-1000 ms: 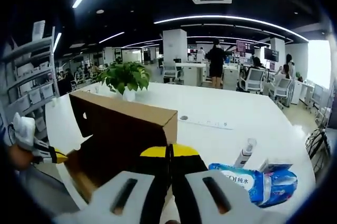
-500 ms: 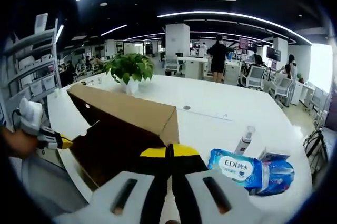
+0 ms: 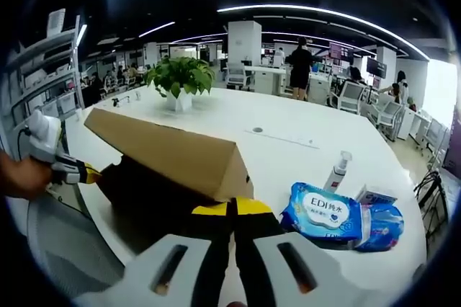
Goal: Operate the shoe box by opening the lid, removing the specified soft item, and placing it in the target area until the item is outside and the box remains undamaged.
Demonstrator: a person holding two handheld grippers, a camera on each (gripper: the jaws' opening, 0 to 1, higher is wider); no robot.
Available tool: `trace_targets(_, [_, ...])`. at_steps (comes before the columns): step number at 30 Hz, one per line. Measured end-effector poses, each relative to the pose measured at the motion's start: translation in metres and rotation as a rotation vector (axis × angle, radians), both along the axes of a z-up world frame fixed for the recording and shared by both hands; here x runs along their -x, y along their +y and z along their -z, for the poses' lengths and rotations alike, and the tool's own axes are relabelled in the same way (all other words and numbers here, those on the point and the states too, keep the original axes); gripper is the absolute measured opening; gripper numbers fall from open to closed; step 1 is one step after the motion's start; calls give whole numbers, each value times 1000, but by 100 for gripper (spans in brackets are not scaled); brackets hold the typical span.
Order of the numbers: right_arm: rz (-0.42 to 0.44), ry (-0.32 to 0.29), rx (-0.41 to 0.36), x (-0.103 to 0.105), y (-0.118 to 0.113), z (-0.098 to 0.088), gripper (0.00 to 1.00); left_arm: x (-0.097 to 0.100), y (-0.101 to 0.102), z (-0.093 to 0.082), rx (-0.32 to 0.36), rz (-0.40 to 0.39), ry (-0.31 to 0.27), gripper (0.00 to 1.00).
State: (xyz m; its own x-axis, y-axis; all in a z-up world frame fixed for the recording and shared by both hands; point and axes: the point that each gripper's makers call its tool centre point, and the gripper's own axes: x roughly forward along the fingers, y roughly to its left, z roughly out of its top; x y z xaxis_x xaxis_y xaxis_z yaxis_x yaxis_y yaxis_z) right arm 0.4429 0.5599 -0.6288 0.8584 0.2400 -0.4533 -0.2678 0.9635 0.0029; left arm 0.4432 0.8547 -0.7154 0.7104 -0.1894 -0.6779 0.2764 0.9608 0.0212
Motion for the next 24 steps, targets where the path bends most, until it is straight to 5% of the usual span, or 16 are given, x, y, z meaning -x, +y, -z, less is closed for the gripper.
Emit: trace_targets(24, [35,115,-68,22,1,40,1,0,0,-1,30,37,5,2])
